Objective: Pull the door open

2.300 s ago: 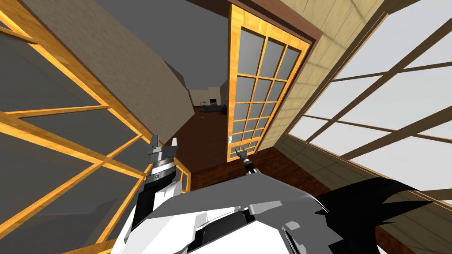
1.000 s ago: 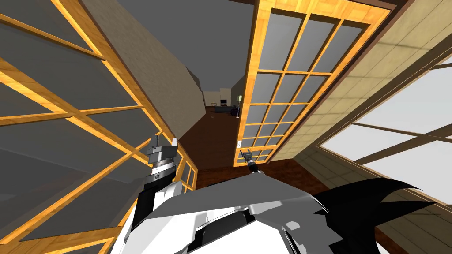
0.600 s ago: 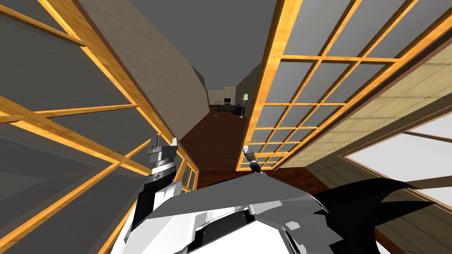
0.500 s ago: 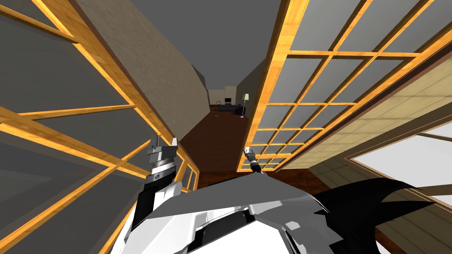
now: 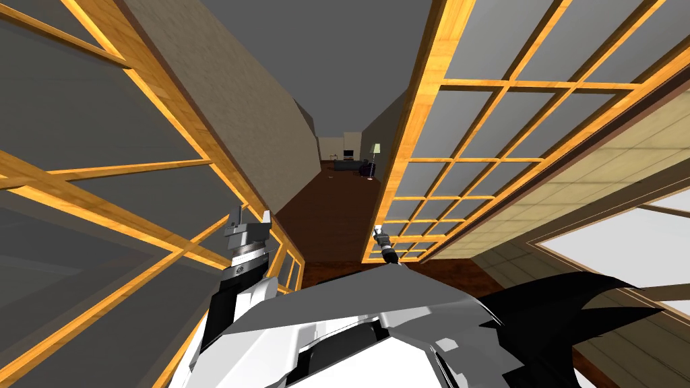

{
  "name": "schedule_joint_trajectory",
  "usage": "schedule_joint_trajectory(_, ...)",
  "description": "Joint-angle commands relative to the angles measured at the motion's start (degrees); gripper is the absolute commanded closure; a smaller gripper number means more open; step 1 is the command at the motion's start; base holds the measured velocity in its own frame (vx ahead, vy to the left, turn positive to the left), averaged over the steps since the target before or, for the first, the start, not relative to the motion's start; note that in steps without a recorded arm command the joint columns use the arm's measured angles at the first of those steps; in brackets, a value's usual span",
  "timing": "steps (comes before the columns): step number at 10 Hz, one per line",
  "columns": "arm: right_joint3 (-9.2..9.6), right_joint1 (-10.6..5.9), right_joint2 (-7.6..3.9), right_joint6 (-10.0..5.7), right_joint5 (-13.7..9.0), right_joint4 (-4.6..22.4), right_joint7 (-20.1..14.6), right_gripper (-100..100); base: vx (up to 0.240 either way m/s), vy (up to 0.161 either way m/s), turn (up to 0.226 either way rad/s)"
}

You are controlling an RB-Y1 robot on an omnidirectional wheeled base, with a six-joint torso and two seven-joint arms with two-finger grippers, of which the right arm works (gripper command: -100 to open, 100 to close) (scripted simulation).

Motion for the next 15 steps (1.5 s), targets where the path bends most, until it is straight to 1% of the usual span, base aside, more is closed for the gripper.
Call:
schedule_joint_trajectory(1,-0.17,-0.04,-0.18,-0.09,-0.1,-0.1,0.0,100,0.000,0.000,0.000)
schedule_joint_trajectory(2,-0.17,-0.04,-0.18,-0.09,-0.1,-0.1,0.0,100,0.000,0.000,0.000)
schedule_joint_trajectory(3,-0.13,0.08,-0.06,1.80,-1.9,0.0,-0.4,100,-0.010,-0.003,0.016)
schedule_joint_trajectory(5,-0.38,0.18,-0.20,4.81,-5.1,0.1,-0.9,100,-0.029,0.008,0.017)
schedule_joint_trajectory(6,-0.38,0.18,-0.20,4.81,-5.1,0.1,-0.9,100,-0.018,0.006,-0.003)
schedule_joint_trajectory(8,-0.72,0.31,-0.38,8.16,-8.6,0.2,-1.6,100,-0.019,-0.001,-0.003)
schedule_joint_trajectory(9,-0.72,0.31,-0.38,8.84,-9.4,0.2,-1.6,100,-0.024,-0.005,-0.001)
schedule_joint_trajectory(10,-0.72,0.31,-0.38,8.84,-9.4,0.2,-1.6,100,-0.008,-0.001,-0.010)
schedule_joint_trajectory(11,-0.91,0.39,-0.47,10.37,-11.9,0.3,-2.0,100,-0.011,-0.001,-0.014)
schedule_joint_trajectory(12,-0.91,0.39,-0.47,11.12,-11.9,0.3,-2.0,100,-0.013,0.001,0.016)
schedule_joint_trajectory(13,-0.91,0.39,-0.47,11.12,-11.9,0.3,-2.0,100,0.000,0.000,0.000)
schedule_joint_trajectory(14,-1.13,0.48,-0.58,12.53,-14.5,0.3,-2.4,100,-0.015,0.007,0.019)
schedule_joint_trajectory(15,-1.13,0.48,-0.58,12.73,-15.0,0.3,-2.4,100,-0.020,0.018,0.032)
